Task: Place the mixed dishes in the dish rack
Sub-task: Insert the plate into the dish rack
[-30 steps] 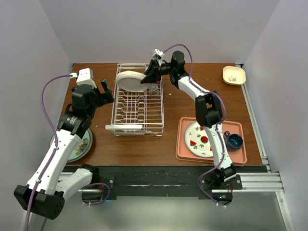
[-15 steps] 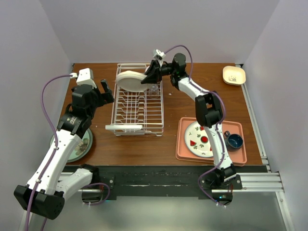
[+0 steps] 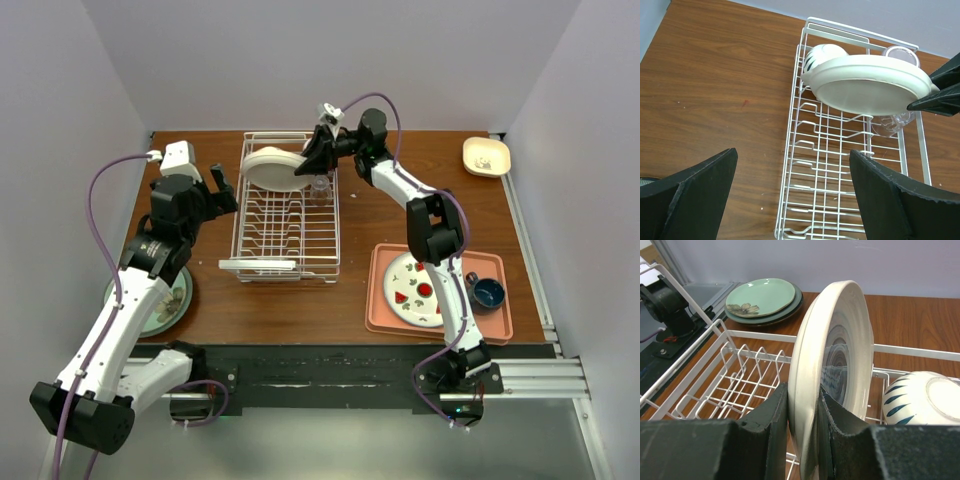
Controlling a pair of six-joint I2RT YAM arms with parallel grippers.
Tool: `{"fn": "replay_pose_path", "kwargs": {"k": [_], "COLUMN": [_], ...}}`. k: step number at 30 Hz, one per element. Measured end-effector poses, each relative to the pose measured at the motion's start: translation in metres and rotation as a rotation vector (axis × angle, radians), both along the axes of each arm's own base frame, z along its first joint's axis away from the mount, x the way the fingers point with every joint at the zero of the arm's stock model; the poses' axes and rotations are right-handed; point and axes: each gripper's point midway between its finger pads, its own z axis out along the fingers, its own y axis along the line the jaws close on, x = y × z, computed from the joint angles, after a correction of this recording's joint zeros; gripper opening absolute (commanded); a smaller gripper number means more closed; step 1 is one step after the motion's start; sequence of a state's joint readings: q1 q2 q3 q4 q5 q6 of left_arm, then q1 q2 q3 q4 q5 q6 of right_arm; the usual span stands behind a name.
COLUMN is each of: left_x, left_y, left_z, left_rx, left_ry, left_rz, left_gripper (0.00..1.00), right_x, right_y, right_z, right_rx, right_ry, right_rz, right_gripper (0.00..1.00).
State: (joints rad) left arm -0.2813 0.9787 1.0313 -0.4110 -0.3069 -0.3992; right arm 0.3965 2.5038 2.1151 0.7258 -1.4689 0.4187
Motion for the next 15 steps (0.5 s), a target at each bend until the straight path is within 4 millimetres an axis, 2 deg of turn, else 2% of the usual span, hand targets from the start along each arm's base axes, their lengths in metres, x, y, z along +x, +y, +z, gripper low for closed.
{"fn": "replay_pose_path", "kwargs": {"k": [4,7,10,12,13,15], "left_x": [0.0003,0.0010,0.0019,0.0023,0.0024,0.0025], "left_y": [-0.0001,-0.0003,-0.0008,-0.0010,-0.0012,-0.0014], "left_z": [0.0000,-0.0003,-0.0016,-0.0024,-0.0028,-0.0029], "left_rx": [0.000,0.000,0.001,0.001,0.001,0.001], "left_ry": [0.000,0.000,0.003,0.006,0.007,0.007], "left_rz": [0.000,0.000,-0.001,-0.002,-0.003,-0.004], "left_gripper": [0.99,0.99,0.99,0.99,0.99,0.99], "right_x": [0.0001,0.0015,0.0039,0.0056,0.0066,0.0079], "right_y": [0.0005,0.0013,0.0031,0.0047,0.0059,0.0071], "right_z": [0.0003,0.0001,0.0000,0.0000,-0.0007,0.0003], "right_rx": [-0.001,-0.003,-0.004,-0.004,-0.004,-0.003], "right_ry": [0.003,0.010,0.022,0.025,0.030,0.031], "right_rz": [0.000,-0.002,-0.011,-0.012,-0.015,-0.018], "right_gripper": [0.01,0.15,0.25,0.27,0.36,0.42]}}
